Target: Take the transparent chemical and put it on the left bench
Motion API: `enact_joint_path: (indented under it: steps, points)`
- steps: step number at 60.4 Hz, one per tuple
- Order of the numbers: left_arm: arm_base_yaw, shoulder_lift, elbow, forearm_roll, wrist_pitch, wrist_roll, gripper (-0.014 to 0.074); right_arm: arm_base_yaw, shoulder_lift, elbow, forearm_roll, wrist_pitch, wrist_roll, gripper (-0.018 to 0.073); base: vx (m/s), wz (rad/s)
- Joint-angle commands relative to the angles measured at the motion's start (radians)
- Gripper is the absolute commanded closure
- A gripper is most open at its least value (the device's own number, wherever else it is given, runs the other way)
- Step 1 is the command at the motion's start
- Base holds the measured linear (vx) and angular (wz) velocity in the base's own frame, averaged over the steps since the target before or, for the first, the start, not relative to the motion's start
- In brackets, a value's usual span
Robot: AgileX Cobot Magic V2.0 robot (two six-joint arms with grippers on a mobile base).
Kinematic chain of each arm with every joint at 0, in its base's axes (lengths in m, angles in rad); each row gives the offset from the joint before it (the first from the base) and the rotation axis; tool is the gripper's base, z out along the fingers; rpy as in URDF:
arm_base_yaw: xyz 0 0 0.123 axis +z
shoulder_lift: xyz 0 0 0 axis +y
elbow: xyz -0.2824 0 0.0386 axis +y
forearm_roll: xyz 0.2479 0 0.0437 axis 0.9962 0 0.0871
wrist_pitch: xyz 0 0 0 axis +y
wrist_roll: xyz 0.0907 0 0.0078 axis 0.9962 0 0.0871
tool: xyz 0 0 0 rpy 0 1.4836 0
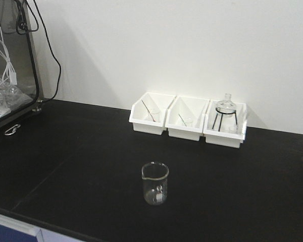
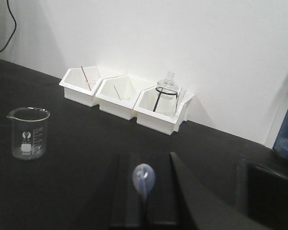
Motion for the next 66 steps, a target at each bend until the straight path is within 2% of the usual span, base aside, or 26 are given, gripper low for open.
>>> enact_joint_path:
  steps: [1,33,66]
  points:
    - [-0.002,-0.019,0.016,-0.001,-0.078,-0.008,0.0600,-0.004,0.005,-0.031,0.009,-0.060,0.001,0.0564,0.35,0.11]
    - [-0.002,-0.019,0.016,-0.001,-0.078,-0.008,0.0600,-0.004,0.005,-0.031,0.009,-0.060,0.001,0.0564,0.26,0.02]
    - [-0.002,-0.019,0.016,-0.001,-0.078,-0.008,0.0600,-0.004,0.005,-0.031,0.009,-0.063,0.001,0.0564,0.10,-0.03]
